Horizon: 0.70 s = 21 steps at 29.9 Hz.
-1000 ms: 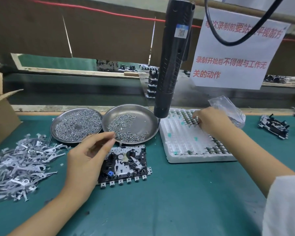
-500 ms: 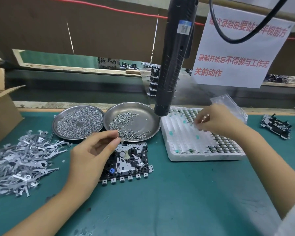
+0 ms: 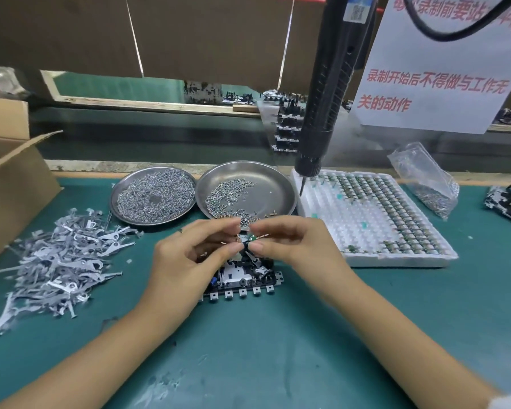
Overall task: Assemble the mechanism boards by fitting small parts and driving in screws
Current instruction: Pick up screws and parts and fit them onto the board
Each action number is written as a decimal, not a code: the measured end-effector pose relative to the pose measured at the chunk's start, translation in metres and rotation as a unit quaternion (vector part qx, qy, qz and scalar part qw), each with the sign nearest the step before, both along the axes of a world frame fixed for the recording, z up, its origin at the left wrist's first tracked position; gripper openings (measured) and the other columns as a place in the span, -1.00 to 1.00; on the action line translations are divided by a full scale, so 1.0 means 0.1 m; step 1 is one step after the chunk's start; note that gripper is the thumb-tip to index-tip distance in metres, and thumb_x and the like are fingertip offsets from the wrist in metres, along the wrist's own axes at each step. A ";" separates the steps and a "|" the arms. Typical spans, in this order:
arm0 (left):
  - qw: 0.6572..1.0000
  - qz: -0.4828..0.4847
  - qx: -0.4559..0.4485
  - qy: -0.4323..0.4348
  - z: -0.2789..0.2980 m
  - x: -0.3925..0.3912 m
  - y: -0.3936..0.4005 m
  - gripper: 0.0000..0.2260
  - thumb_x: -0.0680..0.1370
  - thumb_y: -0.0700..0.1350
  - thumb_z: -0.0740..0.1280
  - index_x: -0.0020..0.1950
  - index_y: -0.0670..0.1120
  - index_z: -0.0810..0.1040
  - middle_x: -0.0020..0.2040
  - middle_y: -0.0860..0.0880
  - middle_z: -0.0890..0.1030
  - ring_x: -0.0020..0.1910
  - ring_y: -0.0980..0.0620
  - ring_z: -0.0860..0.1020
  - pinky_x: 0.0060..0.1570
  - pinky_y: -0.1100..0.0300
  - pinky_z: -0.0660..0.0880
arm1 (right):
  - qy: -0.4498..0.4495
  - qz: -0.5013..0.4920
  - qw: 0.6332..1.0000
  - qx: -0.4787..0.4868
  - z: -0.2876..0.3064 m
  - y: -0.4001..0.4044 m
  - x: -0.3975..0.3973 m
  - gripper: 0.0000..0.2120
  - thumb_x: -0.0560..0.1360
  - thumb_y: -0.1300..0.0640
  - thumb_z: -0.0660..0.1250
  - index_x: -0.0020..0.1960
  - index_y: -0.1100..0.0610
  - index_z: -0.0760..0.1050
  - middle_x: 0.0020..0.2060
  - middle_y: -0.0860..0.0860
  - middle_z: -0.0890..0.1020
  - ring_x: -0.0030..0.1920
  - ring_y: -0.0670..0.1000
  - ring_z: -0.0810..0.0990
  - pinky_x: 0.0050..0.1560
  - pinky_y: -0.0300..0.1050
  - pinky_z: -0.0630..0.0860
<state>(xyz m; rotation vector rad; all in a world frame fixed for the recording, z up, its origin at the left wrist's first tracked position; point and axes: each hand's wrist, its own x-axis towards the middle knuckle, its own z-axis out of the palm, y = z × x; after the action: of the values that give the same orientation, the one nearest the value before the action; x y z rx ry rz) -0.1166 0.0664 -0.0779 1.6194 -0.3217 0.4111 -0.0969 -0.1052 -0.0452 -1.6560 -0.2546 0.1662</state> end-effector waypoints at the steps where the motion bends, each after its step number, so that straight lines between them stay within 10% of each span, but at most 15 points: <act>1: 1.000 -0.002 0.001 0.003 0.00 0.00 0.00 -0.69 0.35 -0.21 0.44 0.05 0.04 0.63 -0.06 -0.05 0.66 -0.11 0.03 0.64 -0.09 0.24 0.58 | 0.001 0.003 1.000 0.000 -0.01 0.01 -0.01 -0.78 0.35 0.33 0.50 -0.10 0.05 0.65 -0.23 0.00 0.71 -0.20 -0.08 0.68 -0.17 -0.34 0.53; 21: 0.999 -0.046 -0.016 0.018 0.01 -0.02 -0.01 -0.67 0.35 -0.22 0.43 0.07 0.04 0.61 -0.08 -0.12 0.67 -0.11 -0.04 0.65 -0.08 0.17 0.59 | -0.007 0.006 1.000 0.003 -0.06 0.02 -0.02 -0.79 0.40 0.34 0.46 -0.05 0.09 0.67 -0.12 0.05 0.70 -0.11 -0.02 0.69 0.01 -0.14 0.61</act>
<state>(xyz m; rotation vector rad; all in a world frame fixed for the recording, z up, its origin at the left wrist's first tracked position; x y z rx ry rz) -0.1188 0.0650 -0.0773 1.5730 -0.3596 0.3156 -0.0986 -0.1029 -0.0516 -1.6499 -0.2745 0.1629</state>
